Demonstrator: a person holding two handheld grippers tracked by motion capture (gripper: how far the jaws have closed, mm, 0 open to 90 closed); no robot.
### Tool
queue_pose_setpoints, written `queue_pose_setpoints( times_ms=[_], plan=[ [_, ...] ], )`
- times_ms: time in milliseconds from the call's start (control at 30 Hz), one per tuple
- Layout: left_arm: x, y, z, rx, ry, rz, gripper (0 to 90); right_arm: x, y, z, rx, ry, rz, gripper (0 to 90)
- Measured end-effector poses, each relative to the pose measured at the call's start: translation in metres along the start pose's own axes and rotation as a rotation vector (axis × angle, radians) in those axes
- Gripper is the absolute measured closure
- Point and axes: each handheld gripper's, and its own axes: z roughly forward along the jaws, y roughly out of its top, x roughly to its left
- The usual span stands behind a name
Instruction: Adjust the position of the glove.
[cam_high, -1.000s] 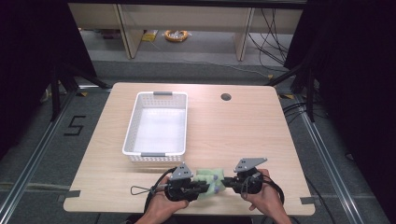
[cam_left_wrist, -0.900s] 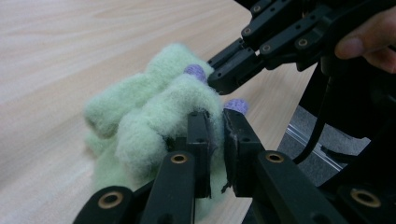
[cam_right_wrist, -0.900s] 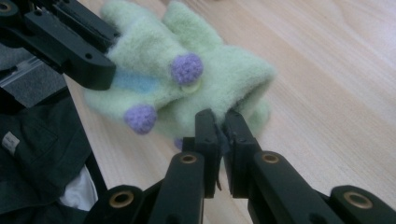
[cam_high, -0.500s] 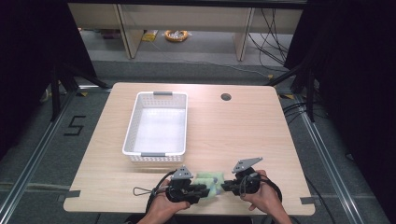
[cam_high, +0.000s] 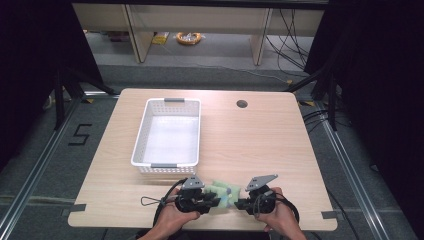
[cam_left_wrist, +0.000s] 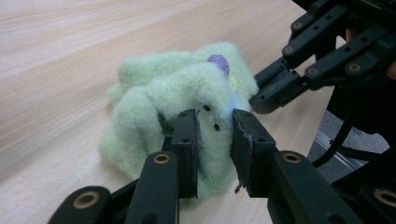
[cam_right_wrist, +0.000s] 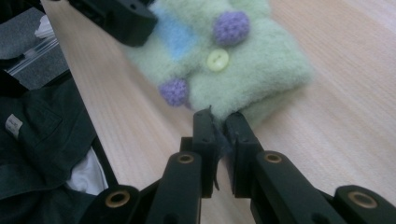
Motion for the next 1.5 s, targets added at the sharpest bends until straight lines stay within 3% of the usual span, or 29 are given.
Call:
queue_pose_setpoints(
  times_ms=[67,100,133,167,233,267,300,333,367,433,567,600,633,667,700,767,833,933,1133,1200,1233,1333,1367,1500],
  plan=[
    [0.0,0.001,-0.001,-0.008,-0.001,-0.009,69.3,0.002,0.0,0.0,0.005,-0.006,-0.01,82.6],
    [0.001,0.001,-0.003,-0.008,-0.004,-0.011,67.7,0.004,0.0,0.001,-0.007,-0.001,0.01,80.8],
    [0.001,0.003,-0.007,-0.023,0.0,-0.011,62.3,0.004,0.0,-0.002,-0.025,-0.006,0.022,74.4],
    [0.001,0.003,-0.007,-0.023,0.0,-0.011,60.9,0.004,0.0,-0.002,-0.025,-0.006,0.022,74.4],
    [0.003,0.005,-0.014,-0.029,0.012,-0.009,58.9,0.003,0.0,-0.009,-0.036,-0.024,0.035,64.5],
    [0.004,0.005,-0.016,-0.043,0.007,-0.031,53.3,0.002,-0.001,-0.015,-0.073,-0.046,0.072,58.9],
    [0.006,0.006,-0.02,-0.033,0.014,-0.04,53.3,0.002,-0.001,-0.015,-0.073,-0.046,0.072,58.9],
    [0.01,0.006,-0.024,-0.043,0.027,-0.06,50.6,-0.001,0.0,-0.02,-0.115,-0.084,0.098,52.2],
    [0.01,0.006,-0.024,-0.043,0.027,-0.06,48.9,-0.001,0.0,-0.02,-0.115,-0.084,0.098,52.2],
    [0.015,0.004,-0.027,-0.046,0.033,-0.106,46.9,-0.006,0.002,-0.024,-0.147,-0.106,0.142,47.4],
    [0.021,0.003,-0.024,-0.034,0.043,-0.188,40.9,-0.013,0.009,-0.018,-0.169,-0.101,0.173,43.2],
    [0.022,0.003,-0.022,-0.022,0.042,-0.196,39.4,-0.011,0.011,-0.015,-0.158,-0.085,0.208,42.0],
    [0.022,0.002,-0.02,-0.013,0.041,-0.204,37.4,-0.013,0.013,-0.011,-0.159,-0.09,0.179,41.7],
    [0.022,0.001,-0.018,-0.006,0.041,-0.211,36.2,-0.011,0.015,-0.008,-0.141,-0.074,0.202,41.5],
    [0.022,0.001,-0.016,0.0,0.036,-0.22,35.3,-0.013,0.016,-0.006,-0.137,-0.069,0.173,41.3],
    [0.022,-0.001,-0.011,0.021,0.029,-0.241,34.1,-0.012,0.017,0.0,-0.134,-0.082,0.17,41.4],
    [0.024,-0.002,-0.007,0.032,0.033,-0.245,34.2,-0.014,0.016,0.004,-0.111,-0.081,0.177,41.3],
    [0.026,-0.004,-0.003,0.049,0.011,-0.264,36.0,-0.02,0.012,0.01,-0.124,-0.056,0.211,41.6],
    [0.026,-0.002,0.003,0.068,0.021,-0.261,38.8,-0.022,0.005,0.011,-0.117,-0.016,0.228,42.9],
    [0.027,-0.003,0.004,0.077,0.013,-0.264,40.0,-0.022,0.004,0.012,-0.118,-0.011,0.24,43.3],
    [0.029,-0.003,0.005,0.076,-0.016,-0.265,40.8,-0.023,0.004,0.012,-0.122,0.01,0.243,43.7],
    [0.029,-0.002,0.005,0.073,-0.016,-0.251,44.1,-0.023,0.003,0.013,-0.128,0.023,0.251,45.7],
    [0.027,-0.002,0.005,0.071,0.002,-0.249,46.1,-0.022,0.002,0.013,-0.135,0.011,0.256,46.4],
    [0.029,-0.003,0.005,0.064,-0.033,-0.244,52.1,-0.024,0.001,0.014,-0.14,0.049,0.251,50.2]
  ],
)
